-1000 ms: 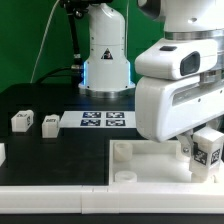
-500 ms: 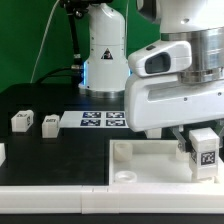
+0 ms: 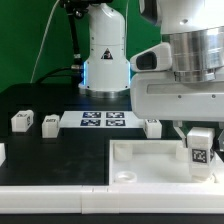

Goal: Assemble one leg

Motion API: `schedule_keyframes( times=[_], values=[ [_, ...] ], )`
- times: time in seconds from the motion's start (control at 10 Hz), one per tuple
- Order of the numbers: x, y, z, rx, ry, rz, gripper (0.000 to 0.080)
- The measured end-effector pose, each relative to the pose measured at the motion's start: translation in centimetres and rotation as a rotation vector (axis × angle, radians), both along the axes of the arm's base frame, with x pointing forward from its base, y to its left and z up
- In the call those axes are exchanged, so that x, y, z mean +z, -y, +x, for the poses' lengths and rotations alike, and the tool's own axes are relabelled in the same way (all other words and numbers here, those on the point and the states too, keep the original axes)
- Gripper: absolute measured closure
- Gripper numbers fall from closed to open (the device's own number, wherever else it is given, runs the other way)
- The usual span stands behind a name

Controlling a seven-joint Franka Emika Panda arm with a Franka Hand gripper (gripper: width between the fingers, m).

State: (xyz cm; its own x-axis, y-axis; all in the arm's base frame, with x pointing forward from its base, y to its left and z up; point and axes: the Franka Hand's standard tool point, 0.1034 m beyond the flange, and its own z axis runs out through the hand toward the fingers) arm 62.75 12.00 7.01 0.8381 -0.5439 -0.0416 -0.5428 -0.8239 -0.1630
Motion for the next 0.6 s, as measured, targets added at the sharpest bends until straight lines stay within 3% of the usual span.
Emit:
schedule_keyframes(
  times=[0.3, 0.4, 0.5, 0.6],
  values=[
    [-0.04, -0.34, -0.06, -0.177, -0.033, 0.027, 0.0509],
    [-0.05, -0.36, -0.06, -0.146, -0.028, 0.025, 0.0386],
    [-0.05, -0.35, -0.06, -0.101, -0.02, 0.023, 0.0386],
    [-0.03, -0.22, -0.03, -0.041, -0.011, 0.018, 0.0248]
  ],
)
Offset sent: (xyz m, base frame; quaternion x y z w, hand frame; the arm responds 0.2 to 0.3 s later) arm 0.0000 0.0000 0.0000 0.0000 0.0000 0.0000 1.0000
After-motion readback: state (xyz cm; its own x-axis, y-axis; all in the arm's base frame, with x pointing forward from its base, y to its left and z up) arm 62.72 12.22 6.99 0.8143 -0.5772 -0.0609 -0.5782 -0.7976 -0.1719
